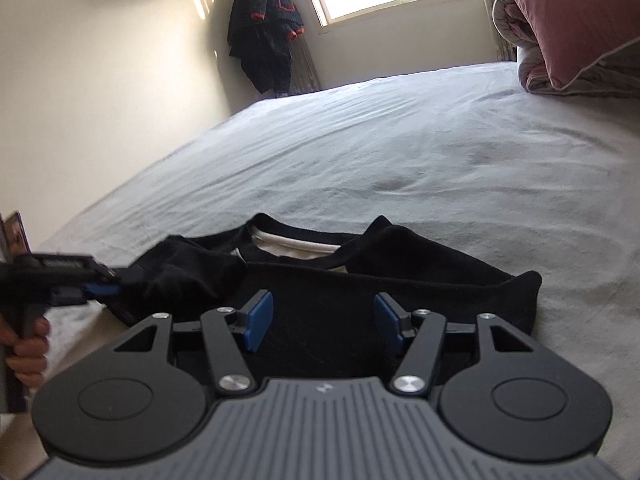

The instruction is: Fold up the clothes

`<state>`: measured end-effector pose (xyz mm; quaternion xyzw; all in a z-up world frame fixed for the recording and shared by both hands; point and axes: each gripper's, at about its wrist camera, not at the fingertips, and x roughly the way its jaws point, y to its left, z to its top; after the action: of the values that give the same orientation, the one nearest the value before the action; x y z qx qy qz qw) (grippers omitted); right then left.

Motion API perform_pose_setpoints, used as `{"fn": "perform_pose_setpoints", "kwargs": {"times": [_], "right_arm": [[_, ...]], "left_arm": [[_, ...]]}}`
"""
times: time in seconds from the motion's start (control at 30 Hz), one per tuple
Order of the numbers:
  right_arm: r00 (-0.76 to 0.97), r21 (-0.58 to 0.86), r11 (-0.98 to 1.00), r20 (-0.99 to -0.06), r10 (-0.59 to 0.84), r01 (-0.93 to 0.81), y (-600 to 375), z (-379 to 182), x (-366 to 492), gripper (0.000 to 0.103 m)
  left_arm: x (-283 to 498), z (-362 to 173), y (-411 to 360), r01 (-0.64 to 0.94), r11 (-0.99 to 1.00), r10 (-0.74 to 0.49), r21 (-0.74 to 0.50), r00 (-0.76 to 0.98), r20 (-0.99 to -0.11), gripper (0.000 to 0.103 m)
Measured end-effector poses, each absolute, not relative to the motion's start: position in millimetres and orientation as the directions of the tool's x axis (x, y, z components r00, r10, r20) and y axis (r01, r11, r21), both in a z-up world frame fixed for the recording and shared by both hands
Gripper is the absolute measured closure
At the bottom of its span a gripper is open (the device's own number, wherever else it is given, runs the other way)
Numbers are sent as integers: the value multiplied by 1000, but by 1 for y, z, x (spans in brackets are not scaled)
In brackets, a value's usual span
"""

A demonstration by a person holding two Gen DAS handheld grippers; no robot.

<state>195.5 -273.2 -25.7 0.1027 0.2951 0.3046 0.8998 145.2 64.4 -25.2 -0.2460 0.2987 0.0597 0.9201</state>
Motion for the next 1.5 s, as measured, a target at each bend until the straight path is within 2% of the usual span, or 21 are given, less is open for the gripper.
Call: {"fn": "perform_pose_setpoints", "kwargs": {"times": [0.13, 0.33, 0.43, 0.53, 0.67, 0.7, 0.77, 0.9, 1.0, 1.1, 1.13, 1.17, 1.23, 1.43, 1.5], "right_arm": [[587, 537, 713, -424, 690, -450, -286, -31, 203, 43], [514, 762, 539, -321, 795, -358, -305, -41, 215, 42], [484, 850, 434, -257, 836, -298, -315, -45, 222, 33], [477, 903, 353, -204, 855, -245, -325, -51, 225, 31], [489, 949, 270, -160, 858, -163, -339, -62, 229, 31], [488, 954, 257, -152, 859, -156, -342, -62, 228, 31], [486, 956, 248, -144, 862, -156, -345, -61, 227, 31], [478, 940, 294, -182, 859, -172, -341, -54, 223, 31], [476, 900, 386, -254, 842, -203, -332, -45, 217, 33], [478, 833, 490, -331, 814, -257, -318, -37, 210, 41], [484, 815, 512, -344, 805, -272, -316, -34, 208, 53], [489, 804, 522, -347, 800, -284, -314, -32, 206, 72], [502, 807, 515, -330, 800, -291, -319, -31, 206, 91], [556, 841, 427, -192, 808, -331, -343, -21, 201, 94], [566, 843, 420, -175, 806, -337, -346, -18, 200, 94]], "left_arm": [[146, -14, 48, -163, 893, -87, -420, 852, -516, 93], [148, -1, 2, 2, 922, -194, -388, 868, -456, 94], [152, 1, -27, 82, 926, -254, -369, 857, -448, 94], [156, 1, -54, 147, 919, -311, -365, 840, -445, 94], [155, -4, -74, 251, 880, -430, -404, 782, -452, 90], [153, -6, -76, 276, 871, -455, -406, 764, -457, 82], [147, -9, -75, 300, 865, -475, -401, 745, -468, 69], [137, -11, -62, 275, 877, -454, -393, 744, -491, 67], [134, -10, -42, 224, 895, -409, -386, 760, -505, 65], [133, -10, -24, 171, 911, -358, -374, 778, -516, 64], [133, -10, -17, 152, 917, -339, -369, 785, -519, 64], [133, -10, -11, 130, 925, -313, -357, 794, -521, 64], [132, -6, 3, 58, 941, -234, -333, 823, -517, 64], [133, 3, 58, -147, 916, -60, -374, 871, -488, 66], [133, 4, 73, -203, 898, -11, -390, 876, -483, 67]]}}
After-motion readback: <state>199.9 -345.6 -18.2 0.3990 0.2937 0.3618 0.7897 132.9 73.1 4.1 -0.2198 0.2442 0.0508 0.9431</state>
